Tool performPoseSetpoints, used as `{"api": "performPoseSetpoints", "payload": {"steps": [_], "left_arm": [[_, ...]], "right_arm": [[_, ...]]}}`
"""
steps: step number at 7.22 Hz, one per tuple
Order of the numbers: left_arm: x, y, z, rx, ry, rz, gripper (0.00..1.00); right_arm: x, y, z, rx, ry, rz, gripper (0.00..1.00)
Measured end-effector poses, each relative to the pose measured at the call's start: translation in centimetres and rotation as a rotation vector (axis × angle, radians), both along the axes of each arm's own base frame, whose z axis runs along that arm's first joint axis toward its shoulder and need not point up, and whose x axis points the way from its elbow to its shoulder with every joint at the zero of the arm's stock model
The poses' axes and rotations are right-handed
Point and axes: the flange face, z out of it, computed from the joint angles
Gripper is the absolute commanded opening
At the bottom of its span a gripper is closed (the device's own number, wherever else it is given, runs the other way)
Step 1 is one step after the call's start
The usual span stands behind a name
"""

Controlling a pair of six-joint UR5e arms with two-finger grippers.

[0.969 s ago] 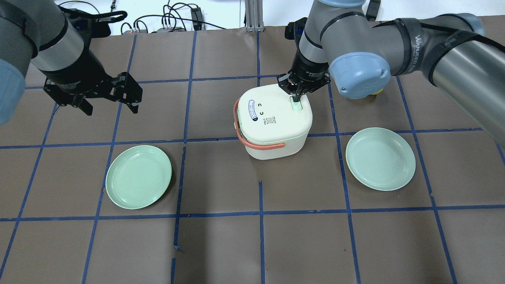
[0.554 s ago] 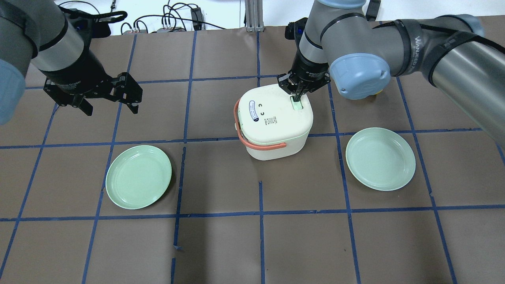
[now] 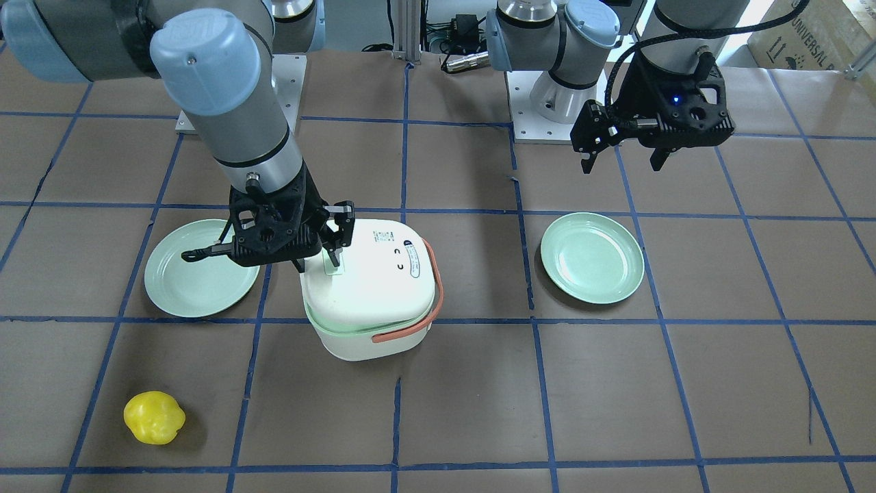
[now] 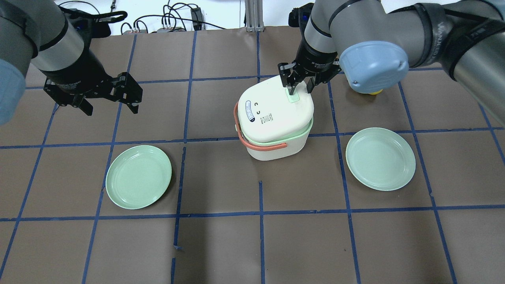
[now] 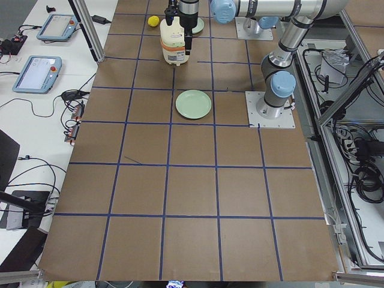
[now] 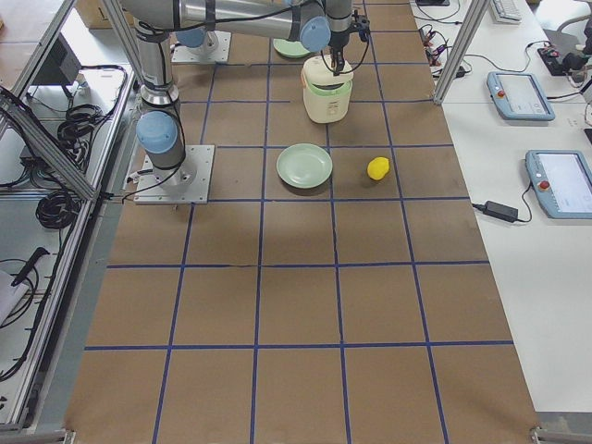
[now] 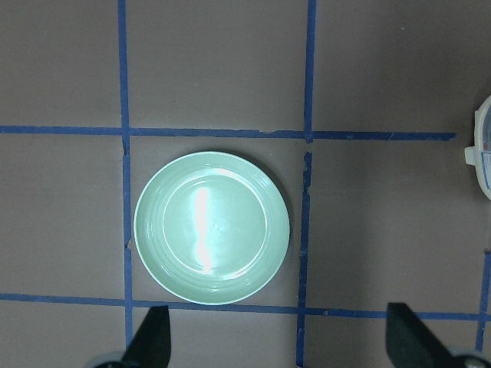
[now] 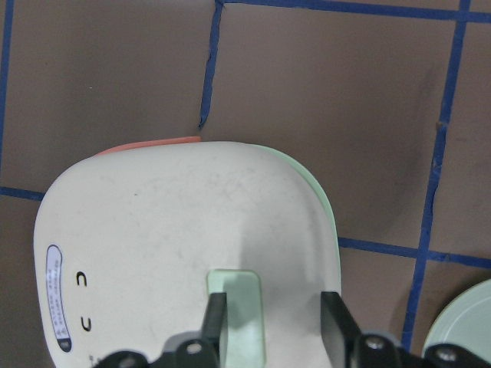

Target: Press rice cooker button

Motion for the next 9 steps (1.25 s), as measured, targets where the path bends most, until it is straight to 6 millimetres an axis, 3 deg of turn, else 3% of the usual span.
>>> {"api": "performPoseSetpoints", "payload": {"steps": [2,4,7,9], "left_arm": [[0.0,0.0,0.0,0.000,0.000,0.000,1.00],[0.0,0.0,0.0,0.000,0.000,0.000,1.00],[0.0,0.0,0.0,0.000,0.000,0.000,1.00],[0.0,0.0,0.0,0.000,0.000,0.000,1.00]], "right_arm": [[-1.0,-0.4,3.6,-0.048,0.012,-0.019,1.00],[-3.4,-1.6,6.0,-0.083,0.023,-0.062,1.00],[-8.1,-3.2,6.4,-0.083,0.027,-0.141,1.00],[-10.1,-3.5,6.0,-0.078,0.051,-0.163,1.00]]}}
